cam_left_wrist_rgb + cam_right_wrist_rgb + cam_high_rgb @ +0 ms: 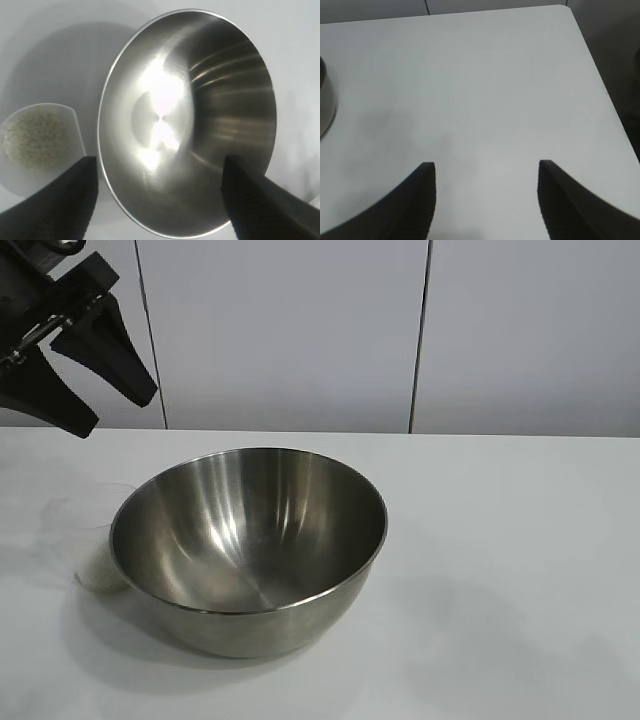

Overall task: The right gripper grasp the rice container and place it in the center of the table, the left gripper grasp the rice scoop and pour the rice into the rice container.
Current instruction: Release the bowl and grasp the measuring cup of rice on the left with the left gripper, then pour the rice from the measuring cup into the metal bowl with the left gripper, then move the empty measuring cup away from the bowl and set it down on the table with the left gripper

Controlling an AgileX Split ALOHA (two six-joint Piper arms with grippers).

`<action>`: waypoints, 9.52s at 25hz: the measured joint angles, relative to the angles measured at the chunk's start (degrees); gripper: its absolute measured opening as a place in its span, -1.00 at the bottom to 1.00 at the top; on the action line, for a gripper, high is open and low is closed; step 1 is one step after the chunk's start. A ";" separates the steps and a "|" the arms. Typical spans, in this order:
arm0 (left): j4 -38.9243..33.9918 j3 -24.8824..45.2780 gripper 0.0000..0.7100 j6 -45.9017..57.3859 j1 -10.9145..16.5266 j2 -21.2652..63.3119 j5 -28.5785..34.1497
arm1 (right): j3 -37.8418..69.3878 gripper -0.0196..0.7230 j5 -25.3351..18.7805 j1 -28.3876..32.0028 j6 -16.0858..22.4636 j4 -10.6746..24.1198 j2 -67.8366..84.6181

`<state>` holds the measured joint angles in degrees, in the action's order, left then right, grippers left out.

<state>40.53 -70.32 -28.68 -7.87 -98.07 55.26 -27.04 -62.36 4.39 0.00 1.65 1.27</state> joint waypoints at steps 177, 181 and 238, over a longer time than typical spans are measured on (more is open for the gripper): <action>-22.57 39.81 -0.97 -99.58 -35.10 7.49 -117.81 | 0.01 0.15 0.43 0.00 0.36 -0.39 0.00; -22.53 39.81 -0.97 -88.69 -35.10 7.49 -117.80 | 0.01 0.15 0.43 0.00 0.36 -0.39 0.00; -54.34 49.85 -0.60 22.50 10.95 -16.80 -120.84 | 0.01 0.15 0.43 0.00 0.36 -0.44 0.00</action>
<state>-13.81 -20.47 -6.17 3.08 -114.87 -65.58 -27.02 -61.92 4.39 0.36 1.21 1.27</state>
